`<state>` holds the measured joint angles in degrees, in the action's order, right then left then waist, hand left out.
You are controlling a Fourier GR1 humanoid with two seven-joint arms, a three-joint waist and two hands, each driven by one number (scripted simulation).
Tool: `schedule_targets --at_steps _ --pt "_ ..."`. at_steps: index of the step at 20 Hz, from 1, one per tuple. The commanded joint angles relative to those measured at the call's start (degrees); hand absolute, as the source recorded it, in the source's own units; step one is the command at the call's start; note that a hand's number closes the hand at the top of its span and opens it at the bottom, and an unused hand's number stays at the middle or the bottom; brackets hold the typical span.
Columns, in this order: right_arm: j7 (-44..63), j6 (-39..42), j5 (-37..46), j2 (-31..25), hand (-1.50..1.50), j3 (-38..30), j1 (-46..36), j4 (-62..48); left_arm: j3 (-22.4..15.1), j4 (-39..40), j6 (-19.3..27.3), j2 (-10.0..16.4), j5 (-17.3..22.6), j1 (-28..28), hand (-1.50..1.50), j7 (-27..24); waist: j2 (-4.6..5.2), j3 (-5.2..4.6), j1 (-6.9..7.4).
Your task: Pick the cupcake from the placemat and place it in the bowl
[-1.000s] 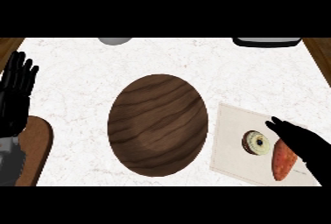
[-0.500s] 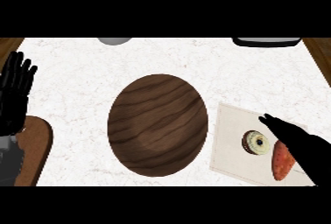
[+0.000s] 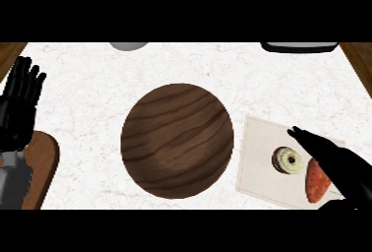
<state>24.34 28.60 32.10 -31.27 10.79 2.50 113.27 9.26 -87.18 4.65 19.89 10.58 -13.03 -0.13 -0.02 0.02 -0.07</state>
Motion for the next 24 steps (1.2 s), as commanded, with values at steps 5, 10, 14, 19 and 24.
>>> schedule_targets --at_steps 5,10,14,19,24 --pt "-10.34 -3.95 9.23 2.80 -1.50 1.29 0.02 -10.06 1.90 4.28 -2.44 -0.46 -0.81 -1.90 0.00 -3.08 0.07 -0.01 -0.04" --pt "-7.46 -0.26 9.72 5.67 -1.50 -0.48 0.11 -7.34 3.89 5.02 -2.86 0.54 -1.07 -3.96 0.00 -1.04 0.01 -0.01 -0.12" --pt "-7.73 -0.84 13.20 8.88 -1.50 1.72 -0.74 -10.43 1.65 0.90 -1.71 -2.37 -2.16 -2.07 0.00 0.78 0.00 -0.01 0.00" --pt "-8.32 -4.44 16.99 12.99 -1.50 2.90 -4.48 -20.23 1.89 1.90 -1.47 -3.15 -3.00 -2.08 0.00 -0.64 0.06 -0.01 0.16" --pt "-13.05 -4.25 17.08 10.32 -1.50 -2.28 -3.39 -23.02 3.13 3.65 -3.76 -2.59 -2.96 -1.38 0.00 -1.97 0.05 -0.02 -0.02"
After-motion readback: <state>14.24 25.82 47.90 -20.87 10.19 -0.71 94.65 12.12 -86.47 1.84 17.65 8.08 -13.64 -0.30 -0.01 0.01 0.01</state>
